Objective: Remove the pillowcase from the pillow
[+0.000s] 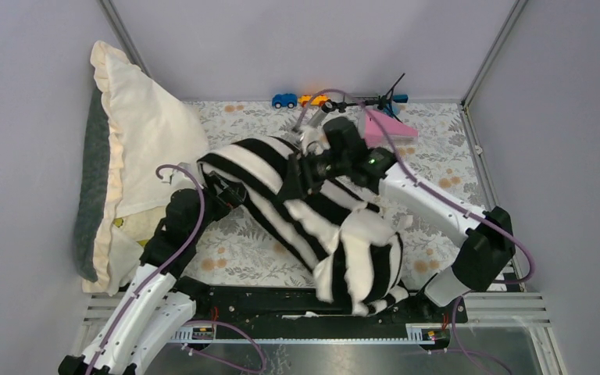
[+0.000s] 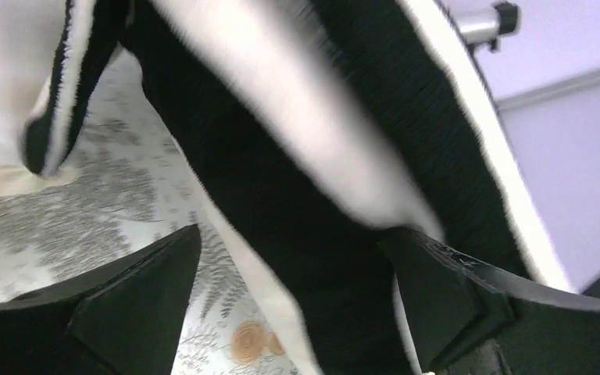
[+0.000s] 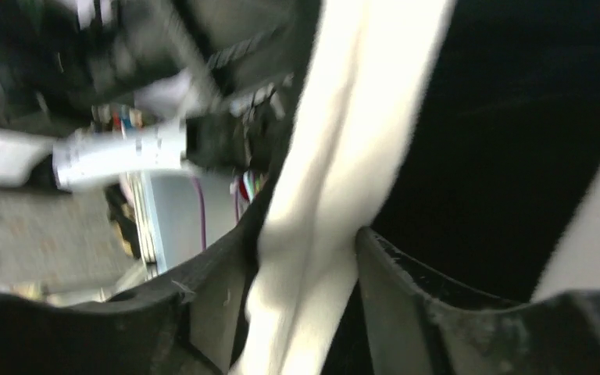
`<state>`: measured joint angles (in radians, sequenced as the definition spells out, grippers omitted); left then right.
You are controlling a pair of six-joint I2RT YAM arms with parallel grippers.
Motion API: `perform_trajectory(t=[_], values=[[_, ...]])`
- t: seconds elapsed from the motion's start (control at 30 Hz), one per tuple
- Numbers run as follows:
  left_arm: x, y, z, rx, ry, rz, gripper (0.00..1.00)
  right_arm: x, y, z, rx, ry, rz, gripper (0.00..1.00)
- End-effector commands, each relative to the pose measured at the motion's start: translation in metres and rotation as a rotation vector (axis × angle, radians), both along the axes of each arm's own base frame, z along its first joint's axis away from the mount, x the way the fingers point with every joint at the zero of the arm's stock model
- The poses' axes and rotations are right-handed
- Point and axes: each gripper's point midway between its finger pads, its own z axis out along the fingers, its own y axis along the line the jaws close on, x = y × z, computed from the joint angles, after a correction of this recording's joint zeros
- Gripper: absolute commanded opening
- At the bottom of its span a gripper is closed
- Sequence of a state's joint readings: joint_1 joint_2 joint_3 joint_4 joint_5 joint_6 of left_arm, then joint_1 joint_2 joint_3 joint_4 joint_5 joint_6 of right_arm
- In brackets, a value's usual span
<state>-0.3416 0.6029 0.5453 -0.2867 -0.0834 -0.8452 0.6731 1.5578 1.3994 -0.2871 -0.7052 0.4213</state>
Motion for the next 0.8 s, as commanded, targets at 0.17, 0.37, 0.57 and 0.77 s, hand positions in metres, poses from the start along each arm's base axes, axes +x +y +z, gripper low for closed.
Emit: perform_trajectory(t=[0.17,0.37,0.57,0.77], values=[[-0.024,0.082,0.091,0.053,-0.149,0.382,0.99,-0.108,-0.011,-0.095,-0.407,-0.165,0.256,1.0],[-0.027,0.084,0.098,0.045,-0.183,0.386,0.99,-0.091,-0.049,-0.178,-0.766,-0.225,0.105,1.0],[-0.012,0.061,0.07,0.059,-0.126,0.288,0.99,0.014,-0.102,-0.207,-1.105,-0.36,-0.242,1.0],[0.002,0.029,0.042,0.032,-0.077,0.148,0.99,0.135,-0.154,-0.2,-1.298,-0.513,-0.447,1.0]])
